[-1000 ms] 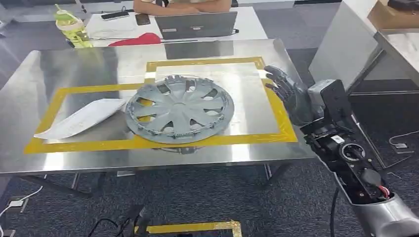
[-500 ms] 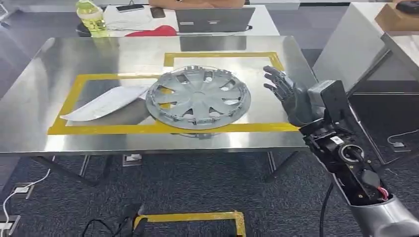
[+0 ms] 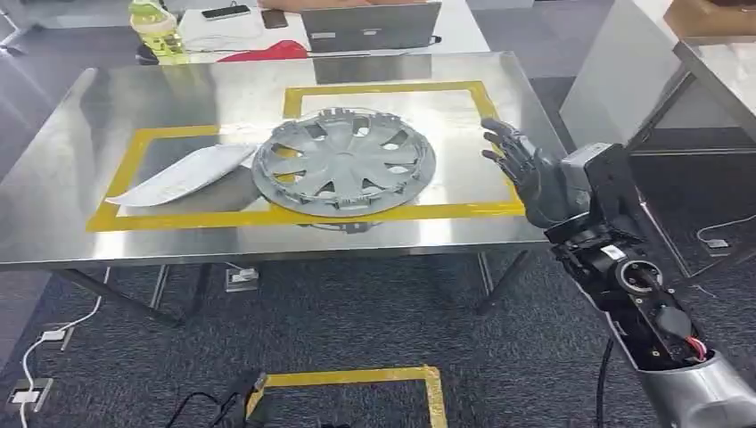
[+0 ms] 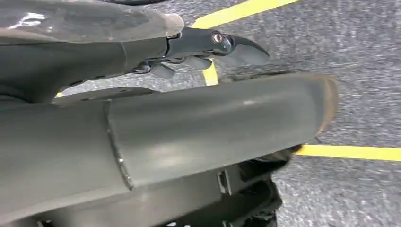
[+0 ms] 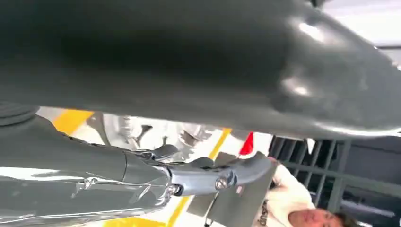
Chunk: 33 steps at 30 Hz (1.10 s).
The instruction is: Take the parts from the cabinet and place them on the table.
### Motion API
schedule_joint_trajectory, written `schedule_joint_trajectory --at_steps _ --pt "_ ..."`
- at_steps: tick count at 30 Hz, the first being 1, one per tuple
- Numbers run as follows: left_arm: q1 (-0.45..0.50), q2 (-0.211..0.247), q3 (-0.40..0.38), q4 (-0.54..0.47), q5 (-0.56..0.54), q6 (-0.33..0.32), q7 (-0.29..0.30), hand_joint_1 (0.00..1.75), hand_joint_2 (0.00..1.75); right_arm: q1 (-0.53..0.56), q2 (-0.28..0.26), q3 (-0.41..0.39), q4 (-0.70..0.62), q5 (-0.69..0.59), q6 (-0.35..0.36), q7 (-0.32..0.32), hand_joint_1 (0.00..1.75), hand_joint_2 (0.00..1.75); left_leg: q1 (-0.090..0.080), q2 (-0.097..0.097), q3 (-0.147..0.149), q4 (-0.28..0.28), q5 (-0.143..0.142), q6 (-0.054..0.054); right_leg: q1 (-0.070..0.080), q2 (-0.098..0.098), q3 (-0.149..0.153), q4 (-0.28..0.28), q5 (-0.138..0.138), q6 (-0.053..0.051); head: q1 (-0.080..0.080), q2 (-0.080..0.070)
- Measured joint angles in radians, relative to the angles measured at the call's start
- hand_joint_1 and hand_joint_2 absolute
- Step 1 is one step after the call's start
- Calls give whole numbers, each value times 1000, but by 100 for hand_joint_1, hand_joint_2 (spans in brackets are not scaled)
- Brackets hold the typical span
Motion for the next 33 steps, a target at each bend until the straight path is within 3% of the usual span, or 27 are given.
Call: schedule_joint_trajectory --at_steps 33 --pt "0 0 0 0 0 0 0 0 0 0 0 0 0 0 0 0 0 0 0 0 0 0 0 0 0 0 0 0 0 0 0 0"
